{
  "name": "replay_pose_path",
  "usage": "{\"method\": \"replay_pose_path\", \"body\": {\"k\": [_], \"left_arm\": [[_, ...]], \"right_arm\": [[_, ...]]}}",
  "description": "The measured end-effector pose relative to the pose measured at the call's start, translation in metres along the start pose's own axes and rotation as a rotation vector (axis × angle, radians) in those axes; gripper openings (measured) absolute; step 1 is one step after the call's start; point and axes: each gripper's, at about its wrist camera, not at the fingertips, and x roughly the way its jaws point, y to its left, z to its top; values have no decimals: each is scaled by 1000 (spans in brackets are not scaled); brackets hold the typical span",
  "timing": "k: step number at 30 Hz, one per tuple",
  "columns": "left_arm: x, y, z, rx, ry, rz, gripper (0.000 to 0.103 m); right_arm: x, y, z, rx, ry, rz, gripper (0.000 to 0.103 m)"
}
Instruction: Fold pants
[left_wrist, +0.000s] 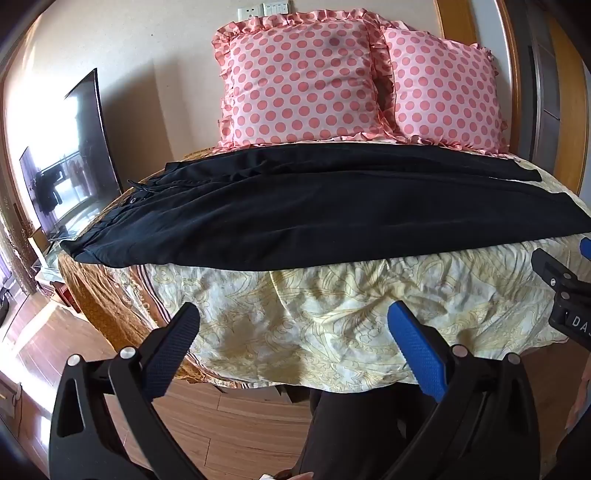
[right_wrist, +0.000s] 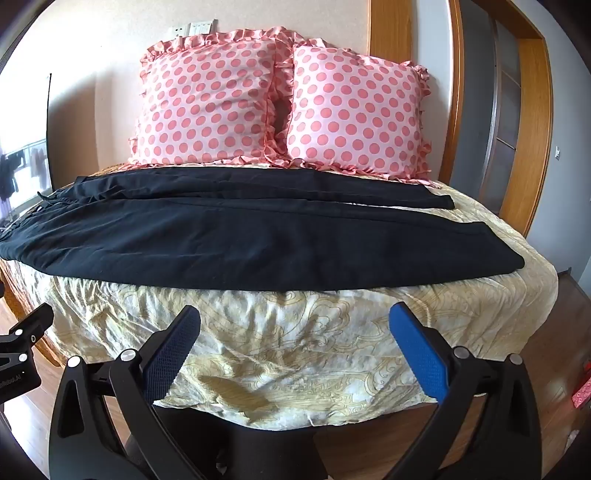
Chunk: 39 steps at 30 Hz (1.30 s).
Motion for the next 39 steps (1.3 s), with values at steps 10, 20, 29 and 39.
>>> {"method": "replay_pose_path", "body": {"k": [10,20,29,39], "left_arm": [[0,0,0,3,0,1,101],[1,-5,-4,4,0,5,101],[0,-8,-6,3,-1,6,101],[0,-8,-6,5,0,6,101]], "right_arm": [[-1,-1,0,4,-4,3,102],[-1,0,1,4,-4,2,102],[-1,-1,3,4,-5,2,102],[-2,-1,4,3,-5,1,102]]}}
